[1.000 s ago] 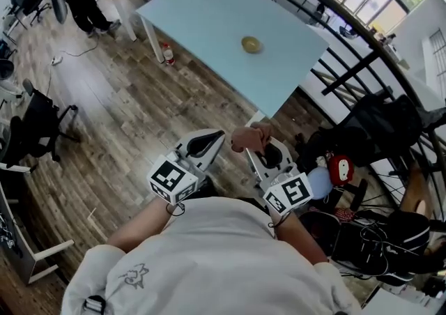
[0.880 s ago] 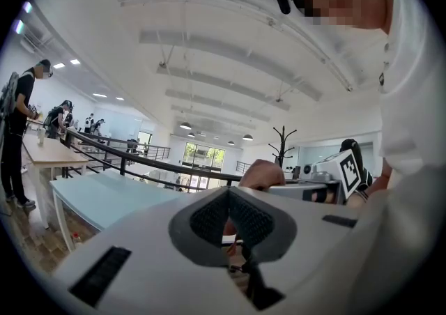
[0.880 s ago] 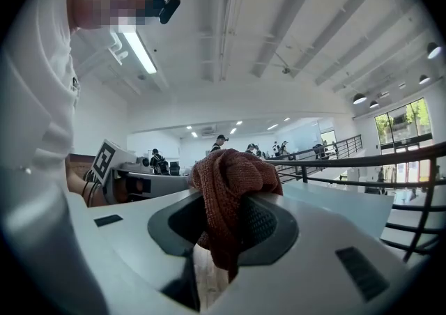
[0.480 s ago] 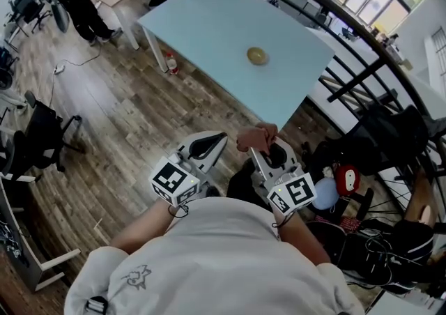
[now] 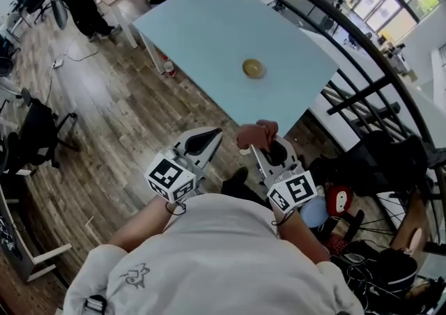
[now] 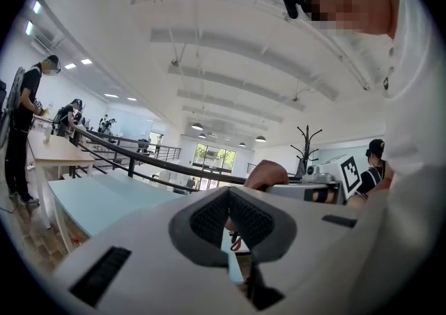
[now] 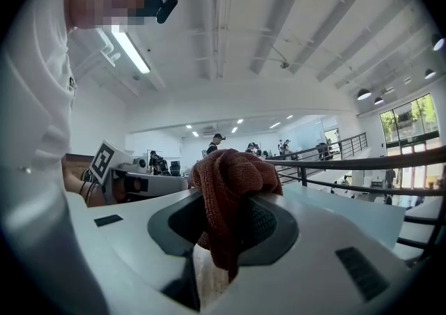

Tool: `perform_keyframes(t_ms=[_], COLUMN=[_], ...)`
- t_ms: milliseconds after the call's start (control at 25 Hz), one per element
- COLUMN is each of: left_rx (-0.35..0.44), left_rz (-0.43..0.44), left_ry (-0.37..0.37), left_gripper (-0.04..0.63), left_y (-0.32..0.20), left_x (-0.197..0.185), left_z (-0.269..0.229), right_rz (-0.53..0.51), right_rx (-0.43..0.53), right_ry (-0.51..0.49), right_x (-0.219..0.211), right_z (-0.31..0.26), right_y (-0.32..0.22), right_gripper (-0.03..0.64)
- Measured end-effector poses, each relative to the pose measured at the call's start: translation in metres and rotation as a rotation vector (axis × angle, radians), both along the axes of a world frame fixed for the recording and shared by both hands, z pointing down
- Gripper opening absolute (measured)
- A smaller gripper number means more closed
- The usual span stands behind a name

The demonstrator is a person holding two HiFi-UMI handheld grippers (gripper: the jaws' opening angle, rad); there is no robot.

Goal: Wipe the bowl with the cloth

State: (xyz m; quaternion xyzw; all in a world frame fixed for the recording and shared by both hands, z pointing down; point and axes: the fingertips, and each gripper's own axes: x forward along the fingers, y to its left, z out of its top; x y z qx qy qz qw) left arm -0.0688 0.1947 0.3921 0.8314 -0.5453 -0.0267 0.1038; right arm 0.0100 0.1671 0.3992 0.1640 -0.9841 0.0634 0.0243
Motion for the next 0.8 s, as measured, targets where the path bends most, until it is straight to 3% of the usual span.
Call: perform_keyframes(t_ms=[280,440,640,800], left_rx=[0.003,-0.022,-0.04,-0.052], left_rz=[-0.001,-0.05,-0.047,0.004], left_ry=[-0.048,-0.041,-0.038,-0.023], left_gripper=[0.014,0.014,0.014,0.014], left_y=[-0.084,-0.121,-0.156,-0.188], left_x=[0.03,0.028,0.019,0.015], left_z=[-0.004,0.002,0.006,0.01], right_rz=[-0.058,-0.081,-0.056,0.006], right_rx=[0.017,0.008,-0.006,-0.026], right_ry=[-0.002,-0.018,-0.033,-0.028], right_x=[0.02,0.027,0.025,0.024], right_z=[-0.006,-0.008,-0.008,-0.006], right_y=[-0.082,-0.119,-0.15,-0.17], right_gripper=[0.123,0.123,0.123,0.123])
